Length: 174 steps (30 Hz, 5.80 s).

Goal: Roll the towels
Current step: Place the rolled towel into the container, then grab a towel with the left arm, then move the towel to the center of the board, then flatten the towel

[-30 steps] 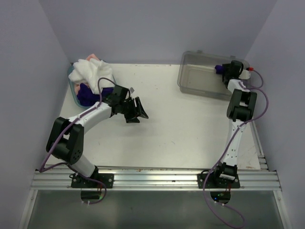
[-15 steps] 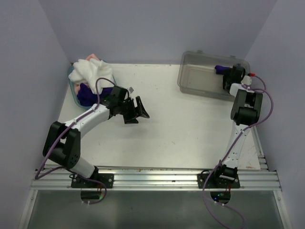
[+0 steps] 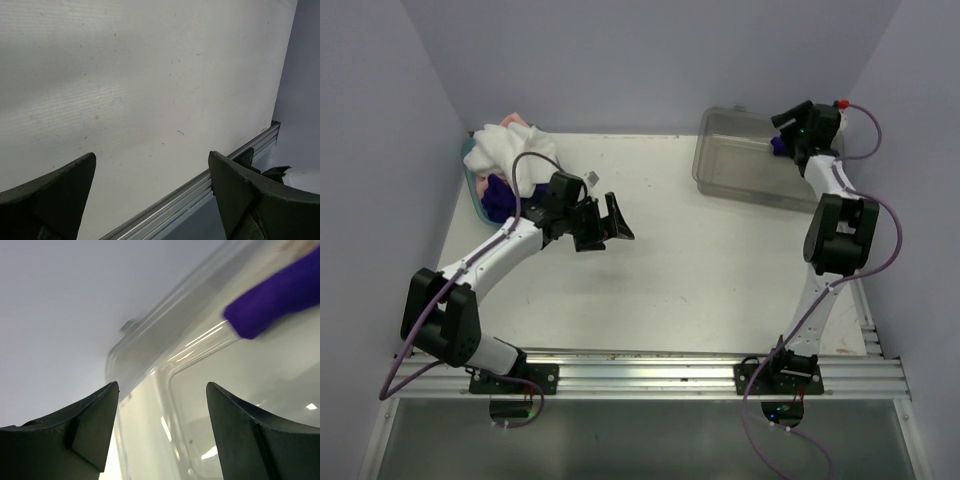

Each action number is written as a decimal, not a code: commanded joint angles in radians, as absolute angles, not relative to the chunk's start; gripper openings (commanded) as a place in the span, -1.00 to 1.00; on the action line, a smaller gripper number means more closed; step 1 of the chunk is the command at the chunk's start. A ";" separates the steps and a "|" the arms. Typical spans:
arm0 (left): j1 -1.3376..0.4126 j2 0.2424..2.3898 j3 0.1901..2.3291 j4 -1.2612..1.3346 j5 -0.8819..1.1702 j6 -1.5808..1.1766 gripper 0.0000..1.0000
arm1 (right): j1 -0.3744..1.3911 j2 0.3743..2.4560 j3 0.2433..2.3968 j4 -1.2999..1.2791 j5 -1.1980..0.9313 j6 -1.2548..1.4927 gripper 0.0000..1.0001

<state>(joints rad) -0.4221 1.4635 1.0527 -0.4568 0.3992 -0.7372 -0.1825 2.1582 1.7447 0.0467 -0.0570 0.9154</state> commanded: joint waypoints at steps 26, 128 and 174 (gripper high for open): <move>-0.276 1.566 1.570 -0.814 -0.201 -0.514 0.99 | 0.593 1.450 1.452 -0.649 0.626 0.250 0.64; 0.054 1.678 1.304 -0.528 0.094 -0.502 0.39 | 0.653 1.217 0.831 -0.609 0.158 0.578 0.73; -0.313 1.421 1.640 -0.612 0.270 -0.538 -1.00 | 0.347 1.232 1.377 -0.604 0.236 0.499 -1.00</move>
<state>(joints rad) -0.3725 1.4990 1.5448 -0.5777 0.2241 -0.5797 0.3573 1.2766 1.2804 -0.5484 0.1436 0.5564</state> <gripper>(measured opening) 0.008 0.030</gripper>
